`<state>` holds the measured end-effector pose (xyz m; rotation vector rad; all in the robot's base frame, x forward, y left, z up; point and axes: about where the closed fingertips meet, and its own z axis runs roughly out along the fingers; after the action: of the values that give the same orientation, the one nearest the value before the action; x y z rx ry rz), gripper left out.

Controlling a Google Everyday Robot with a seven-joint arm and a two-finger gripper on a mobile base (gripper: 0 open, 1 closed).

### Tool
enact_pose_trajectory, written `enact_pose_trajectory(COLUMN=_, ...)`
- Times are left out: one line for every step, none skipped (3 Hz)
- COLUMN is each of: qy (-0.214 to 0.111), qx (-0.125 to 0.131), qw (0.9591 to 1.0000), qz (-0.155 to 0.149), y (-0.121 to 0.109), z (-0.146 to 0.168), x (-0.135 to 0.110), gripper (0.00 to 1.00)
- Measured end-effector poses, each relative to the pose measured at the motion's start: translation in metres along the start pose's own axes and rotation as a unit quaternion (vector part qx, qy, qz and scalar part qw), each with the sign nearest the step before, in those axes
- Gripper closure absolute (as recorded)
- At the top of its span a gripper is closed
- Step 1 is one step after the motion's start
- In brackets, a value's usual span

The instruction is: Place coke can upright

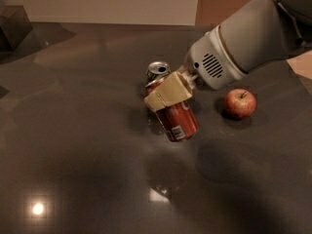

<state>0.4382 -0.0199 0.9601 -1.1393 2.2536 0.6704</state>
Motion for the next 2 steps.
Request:
enact_pose_trajectory(qy=-0.051, qx=-0.059, qw=0.9969, qz=-0.009, y=-0.0111, z=-0.0067, x=0.002, gripper=1.0)
enact_pose_trajectory(qy=-0.098, qx=-0.116, qw=0.9875, qz=-0.043, y=-0.0131, z=-0.0104, x=0.0049, gripper=1.0)
